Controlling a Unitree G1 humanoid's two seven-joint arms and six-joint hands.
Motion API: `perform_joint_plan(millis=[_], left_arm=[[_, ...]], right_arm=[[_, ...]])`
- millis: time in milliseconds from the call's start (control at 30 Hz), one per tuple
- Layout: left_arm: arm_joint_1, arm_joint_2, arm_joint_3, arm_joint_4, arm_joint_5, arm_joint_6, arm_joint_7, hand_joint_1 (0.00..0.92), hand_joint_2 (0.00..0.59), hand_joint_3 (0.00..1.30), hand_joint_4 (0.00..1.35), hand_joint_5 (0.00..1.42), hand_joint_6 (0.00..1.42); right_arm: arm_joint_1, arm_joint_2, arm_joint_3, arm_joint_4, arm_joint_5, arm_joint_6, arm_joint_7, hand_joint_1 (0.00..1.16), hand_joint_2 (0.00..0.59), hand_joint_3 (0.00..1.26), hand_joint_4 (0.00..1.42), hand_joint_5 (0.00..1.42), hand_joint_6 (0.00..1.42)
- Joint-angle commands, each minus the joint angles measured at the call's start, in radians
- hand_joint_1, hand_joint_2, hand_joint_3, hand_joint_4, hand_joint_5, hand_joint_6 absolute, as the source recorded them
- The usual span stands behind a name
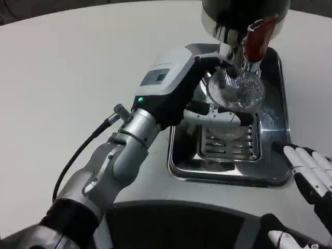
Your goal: Grasp the cup under the faucet to collect the drink, then remove the cup.
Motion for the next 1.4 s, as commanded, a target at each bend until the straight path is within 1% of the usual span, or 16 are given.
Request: perform_joint_plan(millis=[33,333,533,567,667,767,800,867,933,967,1000,1133,1200,1267,1400], left_arm=[[-0.013,-0.006,-0.014,0.028,0.011,-0.016,0.009,0.517,0.000,1.06,1.18,1.38,1.42],[-0.025,-0.013,-0.023,0.057,0.012,-0.026,0.005,0.517,0.000,1.05,1.17,1.36,1.42],[-0.032,-0.016,-0.025,0.071,0.008,-0.034,0.002,0.524,0.000,1.01,1.11,1.31,1.42],[-0.034,-0.016,-0.026,0.072,0.008,-0.035,-0.002,0.517,0.000,0.95,1.05,1.27,1.42],[-0.035,-0.017,-0.028,0.072,0.005,-0.033,-0.012,0.487,0.000,0.88,0.96,1.19,1.41],[-0.034,-0.016,-0.030,0.072,0.004,-0.031,-0.013,0.463,0.000,0.83,0.90,1.16,1.41],[-0.034,-0.015,-0.030,0.071,0.002,-0.031,-0.016,0.449,0.003,0.79,0.86,1.13,1.41],[-0.032,-0.013,-0.029,0.068,-0.002,-0.033,-0.021,0.413,0.006,0.75,0.79,1.09,1.40],[-0.029,-0.011,-0.028,0.062,-0.004,-0.035,-0.020,0.372,0.021,0.71,0.74,1.06,1.40],[-0.028,-0.010,-0.027,0.059,-0.004,-0.035,-0.020,0.337,0.037,0.65,0.68,1.03,1.39],[-0.027,-0.009,-0.026,0.056,-0.004,-0.036,-0.020,0.318,0.044,0.63,0.65,1.00,1.38],[-0.021,-0.003,-0.022,0.041,-0.003,-0.035,-0.018,0.258,0.055,0.58,0.53,0.89,1.31],[-0.020,0.001,-0.020,0.037,-0.006,-0.036,-0.022,0.231,0.052,0.54,0.47,0.82,1.24],[-0.019,0.004,-0.019,0.033,-0.004,-0.036,-0.021,0.219,0.053,0.52,0.43,0.77,1.22],[-0.019,0.009,-0.017,0.022,-0.003,-0.035,-0.023,0.216,0.059,0.50,0.39,0.72,1.19]], right_arm=[[0.002,0.006,0.003,0.006,0.005,0.008,0.012,0.23,0.411,0.00,0.00,0.00,0.00],[-0.012,0.003,0.006,0.014,0.004,0.018,0.018,0.23,0.411,0.00,0.00,0.00,0.00],[-0.019,0.003,0.009,0.022,0.005,0.024,0.023,0.23,0.411,0.00,0.00,0.00,0.00],[-0.019,0.003,0.010,0.022,0.004,0.024,0.024,0.23,0.411,0.00,0.00,0.00,0.00],[-0.020,0.003,0.012,0.022,0.003,0.026,0.026,0.23,0.410,0.00,0.00,0.00,0.00],[-0.023,0.003,0.012,0.020,0.003,0.031,0.029,0.23,0.410,0.00,0.00,0.00,0.00],[-0.023,0.003,0.011,0.019,0.004,0.032,0.030,0.23,0.410,0.01,0.00,0.00,0.00],[-0.022,0.003,0.010,0.017,0.007,0.032,0.030,0.23,0.410,0.01,0.00,0.00,0.00],[-0.021,0.003,0.009,0.017,0.010,0.033,0.031,0.23,0.410,0.01,0.00,0.00,0.00],[-0.021,0.003,0.009,0.017,0.010,0.033,0.030,0.23,0.410,0.01,0.00,0.00,0.00],[-0.021,0.003,0.009,0.017,0.012,0.033,0.030,0.23,0.416,0.02,0.00,0.00,0.00],[-0.023,0.002,0.008,0.016,0.015,0.033,0.029,0.24,0.419,0.02,0.00,0.00,0.00],[-0.025,0.002,0.009,0.017,0.018,0.033,0.028,0.24,0.417,0.02,0.00,0.00,0.00],[-0.026,0.003,0.010,0.017,0.022,0.033,0.028,0.25,0.426,0.03,0.00,0.00,0.00],[-0.029,0.001,0.009,0.018,0.025,0.034,0.028,0.26,0.429,0.03,0.00,0.00,0.00]])
